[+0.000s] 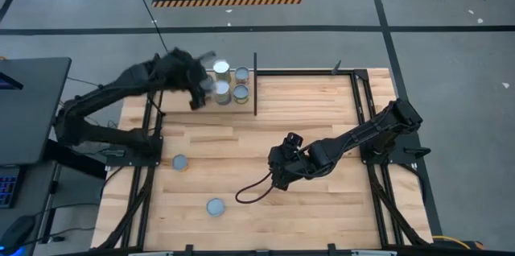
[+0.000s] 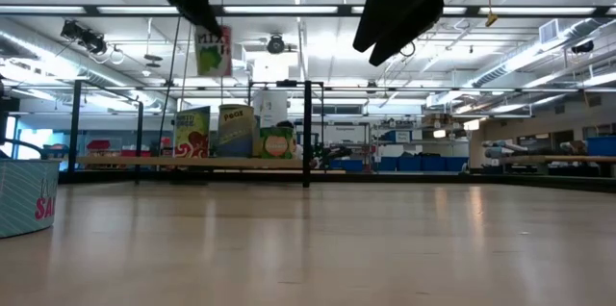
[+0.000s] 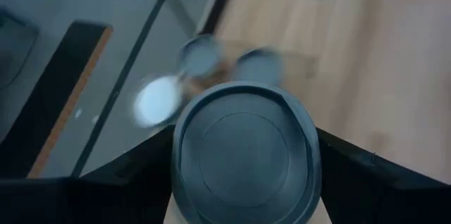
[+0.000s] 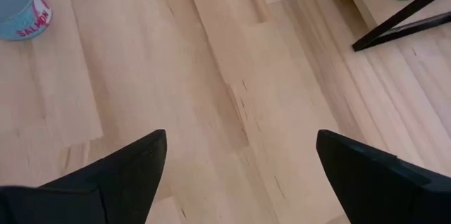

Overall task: Pick and place cans onto a shelf
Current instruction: Put the canned mixed fruits on the shelf

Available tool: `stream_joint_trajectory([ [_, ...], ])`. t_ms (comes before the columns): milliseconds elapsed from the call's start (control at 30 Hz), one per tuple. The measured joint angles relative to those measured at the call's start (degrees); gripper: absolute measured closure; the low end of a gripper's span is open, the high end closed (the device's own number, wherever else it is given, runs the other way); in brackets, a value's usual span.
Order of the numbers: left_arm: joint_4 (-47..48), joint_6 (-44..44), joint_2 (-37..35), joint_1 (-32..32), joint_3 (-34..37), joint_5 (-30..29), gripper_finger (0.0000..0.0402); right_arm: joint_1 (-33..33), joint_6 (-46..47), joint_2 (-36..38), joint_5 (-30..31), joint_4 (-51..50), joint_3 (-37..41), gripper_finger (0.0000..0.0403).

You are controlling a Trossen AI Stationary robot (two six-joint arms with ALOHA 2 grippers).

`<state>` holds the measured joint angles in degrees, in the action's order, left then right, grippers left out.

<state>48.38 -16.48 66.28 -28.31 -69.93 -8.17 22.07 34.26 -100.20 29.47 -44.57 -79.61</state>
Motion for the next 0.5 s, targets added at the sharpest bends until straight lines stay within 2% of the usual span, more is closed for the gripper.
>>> stream_joint_trajectory([
  [133, -0.8, -7.2, 1.4, -12.9, 0.1, 7.1, 0.0118, -1.0, -1.4, 0.0, 0.0, 0.1, 0.0, 0.0029],
  [267, -3.3, -11.9, 4.7, -22.7, 0.2, 12.4, 0.0118, -2.4, -2.8, 0.0, -0.5, 0.3, 0.0, 0.0029],
  [333, -4.6, -13.9, 6.7, -25.6, 0.1, 14.2, 0.0118, -3.1, -3.6, 0.0, -0.5, 0.3, 0.0, 0.0029],
  [500, -4.6, -16.4, 13.2, -28.9, 0.1, 14.4, 0.0118, -5.0, -4.7, 0.0, -1.1, 0.3, 0.0, 0.0029],
])
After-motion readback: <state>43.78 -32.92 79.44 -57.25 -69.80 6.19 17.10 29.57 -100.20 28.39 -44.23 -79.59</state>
